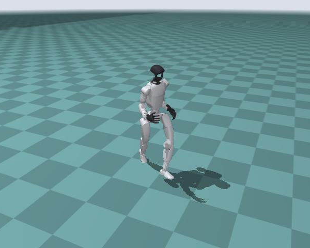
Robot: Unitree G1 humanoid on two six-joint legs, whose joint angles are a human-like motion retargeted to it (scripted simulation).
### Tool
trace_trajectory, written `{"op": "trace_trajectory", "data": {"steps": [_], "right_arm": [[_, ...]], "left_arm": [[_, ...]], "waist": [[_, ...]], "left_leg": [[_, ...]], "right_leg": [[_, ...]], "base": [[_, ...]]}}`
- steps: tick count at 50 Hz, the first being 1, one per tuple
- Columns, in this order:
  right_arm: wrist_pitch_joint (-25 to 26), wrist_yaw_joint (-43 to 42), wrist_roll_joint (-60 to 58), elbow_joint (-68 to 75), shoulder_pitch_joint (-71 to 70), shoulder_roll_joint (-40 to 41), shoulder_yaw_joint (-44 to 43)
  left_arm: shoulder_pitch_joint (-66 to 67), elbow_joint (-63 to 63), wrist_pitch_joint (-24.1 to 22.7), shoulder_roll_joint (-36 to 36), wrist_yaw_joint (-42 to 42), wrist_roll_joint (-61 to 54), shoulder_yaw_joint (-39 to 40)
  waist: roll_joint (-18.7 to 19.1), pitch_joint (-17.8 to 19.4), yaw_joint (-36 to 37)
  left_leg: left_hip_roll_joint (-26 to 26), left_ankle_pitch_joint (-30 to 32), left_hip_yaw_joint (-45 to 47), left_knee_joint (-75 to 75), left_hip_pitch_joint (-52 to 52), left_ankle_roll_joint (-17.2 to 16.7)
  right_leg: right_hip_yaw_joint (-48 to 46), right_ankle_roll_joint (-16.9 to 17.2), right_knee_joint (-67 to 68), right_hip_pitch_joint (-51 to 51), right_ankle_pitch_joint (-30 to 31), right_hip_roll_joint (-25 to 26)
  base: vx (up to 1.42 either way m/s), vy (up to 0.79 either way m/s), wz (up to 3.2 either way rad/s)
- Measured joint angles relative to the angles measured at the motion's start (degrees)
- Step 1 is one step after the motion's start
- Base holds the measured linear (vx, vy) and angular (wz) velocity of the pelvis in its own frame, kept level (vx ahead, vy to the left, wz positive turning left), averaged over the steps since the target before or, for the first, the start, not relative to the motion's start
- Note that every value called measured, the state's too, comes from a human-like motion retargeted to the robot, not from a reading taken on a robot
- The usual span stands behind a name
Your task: Walk run
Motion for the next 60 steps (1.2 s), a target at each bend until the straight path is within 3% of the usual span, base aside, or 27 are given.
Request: {"op": "trace_trajectory", "data": {"steps": [3,5,7,8,10,13,15,20,23,25,26,27,28,30,33,35,39,40,42,45,47,48,50,53,55,57,60], "right_arm": [[3.69,-0.10,-4.68,0.30,3.55,4.30,-0.91],[4.29,0.71,-6.12,3.50,3.11,7.76,-0.77],[3.58,1.36,-7.31,9.30,4.47,11.20,0.59],[2.82,2.48,-8.30,12.59,8.89,12.93,1.05],[3.55,4.93,-5.75,18.29,17.34,14.49,3.43],[7.29,17.50,8.27,19.39,26.11,15.64,4.29],[9.05,22.14,13.92,18.06,29.83,16.85,1.79],[3.52,15.91,12.78,13.10,33.11,15.97,-4.36],[-0.14,6.66,6.31,9.13,28.51,14.61,-4.96],[-0.10,2.21,2.49,6.23,23.53,13.19,-4.32],[0.54,1.39,2.08,4.76,20.67,12.37,-3.82],[1.08,0.92,2.40,3.41,18.29,11.54,-2.72],[1.43,1.15,4.16,2.31,16.91,10.70,-0.40],[1.21,3.54,13.47,2.46,12.65,11.03,-2.14],[3.03,9.40,27.97,1.30,5.69,10.27,-0.38],[2.36,11.37,30.55,-0.85,5.29,8.66,0.88],[5.24,17.50,21.93,-4.24,7.21,6.41,0.04],[6.63,19.10,18.75,-5.24,8.02,6.24,-0.04],[8.17,21.49,13.00,-7.13,8.70,6.52,0.29],[8.03,20.78,6.09,-6.87,8.35,6.63,3.02],[7.92,19.61,1.48,-3.43,8.84,6.51,5.34],[7.49,20.28,-1.10,-0.74,10.96,6.87,6.17],[6.67,25.50,-5.85,8.50,18.17,8.81,2.34],[15.76,35.54,4.30,17.61,23.38,9.05,6.40],[19.53,41.45,16.59,19.23,27.00,8.87,3.13],[18.35,40.35,19.92,19.33,29.05,9.41,-0.03],[13.47,35.06,17.93,17.98,30.54,8.21,-2.81]], "left_arm": [[-3.37,-4.45,1.76,-0.40,2.25,-0.50,0.30],[-7.81,-9.01,3.76,-1.33,4.08,0.60,0.51],[-12.20,-13.97,4.86,-1.46,7.05,0.59,-2.19],[-12.32,-15.55,4.15,-1.70,8.77,0.43,-5.13],[-18.22,-15.27,1.06,-2.51,10.79,-2.49,-7.90],[-26.91,-15.09,0.49,-2.41,7.58,-9.52,-12.84],[-28.23,-18.19,1.55,0.09,6.21,-10.43,-17.42],[-25.90,-21.53,4.41,5.04,5.36,-9.83,-18.85],[-21.78,-22.31,5.38,6.93,1.66,-10.08,-16.43],[-18.97,-21.67,4.60,7.50,1.77,-10.07,-15.57],[-17.70,-20.98,3.99,7.48,1.93,-9.91,-15.51],[-15.85,-19.98,3.31,7.13,1.24,-9.32,-14.80],[-12.81,-18.35,2.48,6.11,-1.17,-7.85,-12.84],[-7.41,-11.25,1.92,3.87,-8.44,-4.85,-12.53],[-3.12,-8.94,5.19,-0.50,-12.84,-8.79,-13.02],[-0.56,-9.78,5.80,-0.55,-14.95,-9.38,-10.77],[0.52,-11.68,5.89,0.22,-11.58,-7.97,-8.27],[0.13,-12.47,6.02,0.53,-10.12,-8.62,-8.30],[-2.37,-14.91,6.94,1.12,-8.51,-9.54,-7.93],[-7.37,-20.22,8.24,2.37,-6.93,-8.51,-7.21],[-11.47,-23.56,9.10,3.20,-4.64,-7.83,-8.12],[-12.08,-25.24,9.07,3.53,-2.99,-7.80,-9.29],[-13.40,-25.01,7.27,2.34,0.56,-8.53,-13.22],[-20.55,-23.27,7.71,-1.47,-0.54,-15.85,-9.98],[-20.36,-26.45,8.26,-2.88,0.61,-19.73,-16.23],[-20.36,-28.30,8.03,-2.37,1.11,-21.92,-18.90],[-20.77,-29.10,8.32,0.10,0.88,-21.29,-21.04]], "waist": [[-2.69,3.36,0.91],[-1.12,5.03,-3.80],[0.26,3.67,-7.07],[2.47,2.14,-10.01],[4.40,0.43,-12.53],[3.68,-4.41,-14.58],[5.38,-5.18,-18.42],[14.06,-4.63,-32.87],[17.65,-0.41,-34.78],[15.07,1.28,-35.47],[11.59,2.06,-37.35],[9.20,2.22,-37.16],[8.99,1.15,-32.82],[13.32,-1.60,-30.36],[7.35,-5.34,-17.91],[4.79,-5.57,-13.50],[-2.38,-4.07,-2.80],[-3.67,-3.21,-1.39],[-4.53,-1.32,-2.27],[-1.61,1.34,-3.75],[-0.81,1.67,-4.34],[-0.66,0.19,-9.21],[1.92,-5.74,-9.89],[2.57,-9.27,-12.46],[2.77,-10.74,-12.99],[6.79,-10.00,-20.48],[9.80,-8.32,-28.34]], "left_leg": [[-5.33,-5.40,-0.78,-16.98,6.14,-6.27],[-3.31,-1.53,2.97,-16.15,11.37,-1.26],[-1.19,-7.95,-7.02,-3.64,11.37,5.68],[-6.76,-11.31,-20.89,1.71,12.67,5.68],[-2.43,-18.64,-18.69,11.05,15.98,5.68],[-6.28,-19.83,-19.18,1.88,28.58,4.37],[-5.22,-12.14,-20.32,-5.50,37.40,0.52],[2.85,31.80,-28.93,-16.39,52.97,-13.76],[9.04,32.12,-27.61,0.65,54.39,-17.63],[2.16,32.12,-32.92,6.75,56.54,-16.95],[-3.80,32.12,-35.51,10.68,57.29,-17.20],[-7.98,31.46,-34.70,15.03,57.01,-16.72],[-8.62,29.50,-27.06,20.19,54.68,-14.76],[-3.72,18.99,-29.22,39.19,43.76,-12.07],[-0.50,6.51,-11.92,37.50,29.78,-4.21],[-3.37,1.53,-11.75,29.66,21.36,-4.15],[-7.03,-0.39,-6.40,-3.42,14.13,-3.32],[-8.09,-1.78,-5.04,-13.17,15.22,-2.45],[-11.24,-4.44,-7.19,-25.96,18.18,-1.80],[-5.31,-3.33,-7.87,-26.56,18.29,-4.86],[1.57,3.40,-12.22,-13.44,15.81,5.68],[-0.60,-6.68,-17.00,-2.44,15.14,5.68],[-3.66,-12.96,-31.98,6.47,15.23,5.68],[1.98,-20.23,-19.57,8.68,24.00,5.68],[-2.11,-15.31,-18.61,-1.22,33.55,5.68],[-3.11,-3.22,-22.53,-8.10,40.75,3.37],[0.49,15.40,-25.10,-12.38,48.15,-4.37]], "right_leg": [[-4.46,9.10,17.54,1.56,3.30,-2.75],[2.23,8.98,25.85,1.72,3.30,7.91],[-3.73,4.47,30.03,-0.71,1.84,14.45],[-7.10,4.17,36.98,-3.27,-2.54,16.60],[-15.41,-5.27,55.25,-13.23,-13.32,10.49],[-10.71,-9.45,59.31,-30.27,-25.41,0.29],[-8.78,-9.20,50.42,-38.00,-28.28,-2.75],[-4.75,-4.94,12.47,-42.56,-31.29,-8.00],[-4.65,-3.52,-0.31,-38.55,-38.96,-7.16],[-4.42,-6.50,-0.13,-37.21,-41.00,-8.86],[-3.80,-1.73,1.47,-35.29,-30.05,-12.22],[-0.45,-0.66,5.18,-34.04,-25.55,-11.87],[8.39,-6.98,13.10,-34.10,-33.96,-4.11],[-2.23,-5.66,21.12,-32.99,-41.60,-7.46],[3.01,-10.74,15.76,-22.91,-44.17,-1.97],[2.67,-9.49,9.83,-15.54,-35.32,-0.24],[-2.40,4.24,2.57,-3.25,-0.47,-3.08],[-4.25,7.90,4.72,-1.34,3.30,-3.63],[-8.04,10.04,13.26,0.80,3.30,-2.98],[-2.92,10.05,20.78,3.39,3.30,7.10],[-8.72,3.23,25.13,3.03,2.57,9.73],[-15.39,-1.25,29.50,0.76,0.36,10.32],[-21.49,-9.50,42.99,-5.80,-8.34,9.50],[-10.07,-12.34,51.60,-20.89,-19.92,6.55],[-4.15,-10.26,44.08,-26.96,-23.17,3.99],[-6.19,-6.82,34.41,-31.72,-24.18,-0.78],[-5.85,-2.16,15.11,-33.71,-25.39,-4.79]], "base": [[2.47,-0.25,0.74],[2.25,-0.69,2.04],[2.93,-0.70,1.76],[3.27,0.15,2.34],[3.04,-0.03,1.82],[2.31,-0.40,0.85],[2.00,-0.45,1.63],[2.33,-0.62,1.79],[2.12,-0.82,-0.08],[2.10,-0.89,0.34],[2.20,-0.97,0.73],[2.41,-1.07,-0.42],[2.65,-1.03,-0.70],[2.73,-0.81,0.81],[2.17,-0.46,-0.94],[2.19,-0.24,-0.11],[2.15,-0.34,0.20],[2.12,-0.44,0.72],[1.97,-0.60,1.36],[2.15,-0.80,0.67],[2.52,-1.28,0.62],[2.95,-0.74,2.11],[3.01,0.27,1.38],[2.19,0.04,-0.06],[1.79,0.24,1.39],[1.89,-0.05,3.07],[1.72,-0.41,2.37]]}}
